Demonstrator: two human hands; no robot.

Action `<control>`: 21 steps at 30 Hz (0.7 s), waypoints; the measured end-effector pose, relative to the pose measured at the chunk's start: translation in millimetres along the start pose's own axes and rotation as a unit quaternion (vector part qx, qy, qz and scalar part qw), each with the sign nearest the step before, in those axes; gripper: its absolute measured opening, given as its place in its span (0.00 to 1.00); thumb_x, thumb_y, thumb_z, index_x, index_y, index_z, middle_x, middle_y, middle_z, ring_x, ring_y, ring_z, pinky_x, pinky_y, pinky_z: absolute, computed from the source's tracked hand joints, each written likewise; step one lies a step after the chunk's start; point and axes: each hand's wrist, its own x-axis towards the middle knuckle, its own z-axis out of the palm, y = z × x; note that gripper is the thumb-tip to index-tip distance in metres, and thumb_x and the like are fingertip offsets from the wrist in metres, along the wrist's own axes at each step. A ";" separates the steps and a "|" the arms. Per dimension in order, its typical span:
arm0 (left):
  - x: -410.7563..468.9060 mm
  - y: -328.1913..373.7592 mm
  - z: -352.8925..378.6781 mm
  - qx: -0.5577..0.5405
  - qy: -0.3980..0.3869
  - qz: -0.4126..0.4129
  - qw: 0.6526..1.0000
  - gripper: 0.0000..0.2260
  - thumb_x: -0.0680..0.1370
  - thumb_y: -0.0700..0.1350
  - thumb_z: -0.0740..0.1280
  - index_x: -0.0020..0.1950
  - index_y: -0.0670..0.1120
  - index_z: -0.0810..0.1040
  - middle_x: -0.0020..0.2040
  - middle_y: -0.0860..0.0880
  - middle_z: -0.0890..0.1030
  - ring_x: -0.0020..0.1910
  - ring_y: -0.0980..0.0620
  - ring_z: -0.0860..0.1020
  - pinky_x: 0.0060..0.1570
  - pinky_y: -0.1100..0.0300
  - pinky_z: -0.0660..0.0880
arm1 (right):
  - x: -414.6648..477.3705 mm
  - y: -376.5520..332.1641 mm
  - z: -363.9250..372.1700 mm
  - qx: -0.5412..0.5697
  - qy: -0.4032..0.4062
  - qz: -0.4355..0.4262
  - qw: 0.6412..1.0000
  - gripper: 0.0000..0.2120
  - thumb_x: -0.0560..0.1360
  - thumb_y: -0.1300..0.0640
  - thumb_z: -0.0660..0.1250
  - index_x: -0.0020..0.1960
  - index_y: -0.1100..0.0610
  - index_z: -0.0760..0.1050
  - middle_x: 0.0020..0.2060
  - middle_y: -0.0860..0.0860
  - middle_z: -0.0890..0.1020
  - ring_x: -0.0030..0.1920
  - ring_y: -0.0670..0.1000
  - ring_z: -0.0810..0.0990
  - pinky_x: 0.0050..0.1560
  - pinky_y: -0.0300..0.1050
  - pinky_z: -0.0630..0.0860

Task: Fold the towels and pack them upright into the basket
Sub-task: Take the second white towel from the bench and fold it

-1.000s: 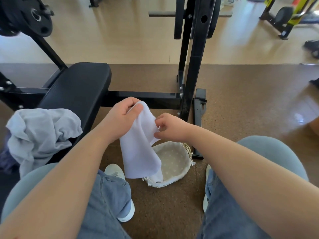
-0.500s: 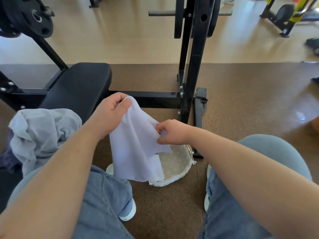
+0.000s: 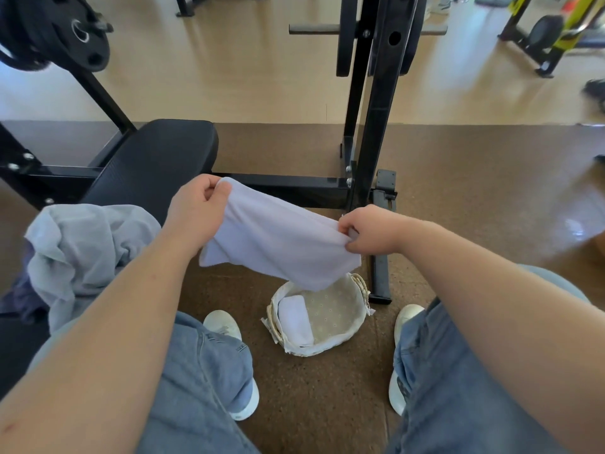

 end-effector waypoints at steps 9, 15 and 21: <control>17.8 -2.3 -10.7 -0.036 -0.052 -0.064 0.996 0.08 0.85 0.52 0.61 0.60 0.52 0.77 0.52 0.52 0.80 0.45 0.50 0.85 0.54 0.48 0.83 | -12.3 10.0 -29.4 -0.038 0.013 0.003 0.999 0.08 0.82 0.57 0.62 0.56 0.52 0.80 0.46 0.49 0.82 0.48 0.49 0.81 0.54 0.47 0.80; 26.6 0.9 -14.2 -0.009 -0.090 -0.068 0.994 0.10 0.86 0.48 0.61 0.66 0.50 0.75 0.54 0.49 0.81 0.50 0.52 0.84 0.51 0.56 0.81 | -19.6 17.4 -40.6 -0.038 0.073 -0.006 0.997 0.08 0.86 0.50 0.59 0.55 0.50 0.75 0.42 0.44 0.78 0.42 0.42 0.76 0.44 0.41 0.72; 30.0 -13.0 -13.8 0.040 -0.145 -0.082 0.985 0.05 0.85 0.48 0.62 0.57 0.51 0.76 0.47 0.45 0.80 0.51 0.50 0.84 0.55 0.49 0.82 | -14.8 14.0 -38.6 -0.051 0.033 0.014 0.998 0.08 0.82 0.54 0.66 0.60 0.50 0.79 0.49 0.47 0.81 0.51 0.49 0.80 0.55 0.44 0.78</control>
